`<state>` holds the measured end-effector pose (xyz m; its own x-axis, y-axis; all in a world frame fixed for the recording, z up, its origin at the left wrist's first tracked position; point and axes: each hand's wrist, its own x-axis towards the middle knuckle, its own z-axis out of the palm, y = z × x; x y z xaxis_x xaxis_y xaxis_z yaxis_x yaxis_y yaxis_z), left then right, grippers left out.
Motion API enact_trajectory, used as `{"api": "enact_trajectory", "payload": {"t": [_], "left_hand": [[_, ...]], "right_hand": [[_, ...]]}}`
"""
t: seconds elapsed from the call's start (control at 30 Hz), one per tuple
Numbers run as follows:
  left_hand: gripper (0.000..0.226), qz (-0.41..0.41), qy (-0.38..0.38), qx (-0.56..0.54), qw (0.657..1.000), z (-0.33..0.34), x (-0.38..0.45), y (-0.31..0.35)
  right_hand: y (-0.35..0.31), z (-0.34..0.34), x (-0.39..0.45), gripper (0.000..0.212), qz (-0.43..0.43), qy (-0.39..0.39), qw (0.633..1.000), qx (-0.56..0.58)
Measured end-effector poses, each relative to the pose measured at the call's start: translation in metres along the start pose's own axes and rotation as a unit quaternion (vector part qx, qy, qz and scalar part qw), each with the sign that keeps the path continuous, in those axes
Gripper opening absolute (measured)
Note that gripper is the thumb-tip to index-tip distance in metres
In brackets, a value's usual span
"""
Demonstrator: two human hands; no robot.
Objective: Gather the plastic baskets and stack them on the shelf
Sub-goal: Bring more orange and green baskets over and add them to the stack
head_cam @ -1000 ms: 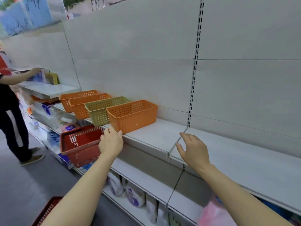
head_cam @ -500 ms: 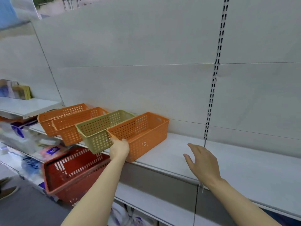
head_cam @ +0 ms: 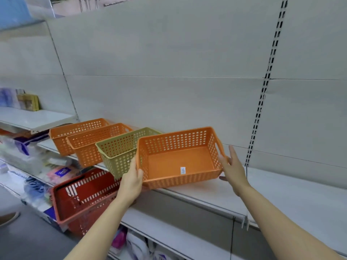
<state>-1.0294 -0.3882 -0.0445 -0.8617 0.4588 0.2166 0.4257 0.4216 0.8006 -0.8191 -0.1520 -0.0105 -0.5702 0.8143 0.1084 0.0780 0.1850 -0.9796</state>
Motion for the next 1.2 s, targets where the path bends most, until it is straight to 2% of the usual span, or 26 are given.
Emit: {"api": "enact_trajectory", "payload": {"t": [0.1,0.3,0.33,0.4,0.47,0.5,0.57,0.63,0.7,0.77,0.9,0.97,1.1,1.2], "left_hand": [[0.061,0.037,-0.020,-0.019,0.999,-0.010,-0.007,0.002],[0.051,0.086,-0.029,0.046,0.995,-0.018,-0.004,0.023],[0.046,0.083,-0.008,0.053,0.995,-0.022,-0.002,0.026],[0.044,0.041,0.109,0.076,0.990,-0.036,0.013,0.024],[0.043,-0.049,0.224,0.085,0.970,-0.059,0.040,0.011],[0.043,-0.101,0.234,0.078,0.964,-0.070,0.057,-0.002],[0.055,-0.190,0.175,0.051,0.965,-0.086,0.090,-0.033],[0.065,-0.252,0.092,-0.038,0.963,-0.085,0.115,-0.058],[0.053,-0.279,0.053,-0.097,0.954,-0.076,0.135,-0.079],[0.044,-0.280,0.070,-0.105,0.952,-0.064,0.153,-0.092],[0.063,-0.268,0.110,-0.118,0.950,-0.061,0.150,-0.078],[0.059,-0.253,0.100,-0.120,0.955,-0.063,0.155,-0.086],[0.061,-0.248,0.104,-0.241,0.933,-0.053,0.158,-0.082],[0.069,-0.186,0.077,-0.304,0.931,-0.033,0.121,-0.040]], "right_hand": [[-0.004,0.000,-0.014,0.052,-0.011,-0.022,1.000,0.006],[-0.007,-0.007,-0.030,0.054,-0.019,0.038,0.998,-0.039],[-0.008,-0.008,-0.032,0.053,-0.020,0.057,0.998,-0.026],[-0.009,-0.010,-0.035,0.051,-0.014,0.096,0.995,-0.016],[-0.009,-0.011,-0.041,0.050,-0.007,0.122,0.992,-0.020],[-0.008,-0.012,-0.045,0.050,-0.006,0.133,0.991,-0.022],[-0.006,-0.012,-0.054,0.049,-0.007,0.151,0.988,-0.026],[-0.006,-0.011,-0.064,0.049,0.003,0.175,0.984,-0.026],[-0.002,-0.012,-0.072,0.049,0.019,0.199,0.979,-0.030],[0.003,-0.015,-0.082,0.050,0.032,0.222,0.974,-0.041],[0.009,-0.034,-0.108,0.048,0.046,0.277,0.958,-0.060],[0.013,-0.049,-0.123,0.047,0.053,0.300,0.950,-0.063],[0.017,-0.092,-0.156,0.047,0.030,0.339,0.937,-0.072],[0.020,-0.126,-0.178,0.048,0.015,0.365,0.928,-0.065]]}}
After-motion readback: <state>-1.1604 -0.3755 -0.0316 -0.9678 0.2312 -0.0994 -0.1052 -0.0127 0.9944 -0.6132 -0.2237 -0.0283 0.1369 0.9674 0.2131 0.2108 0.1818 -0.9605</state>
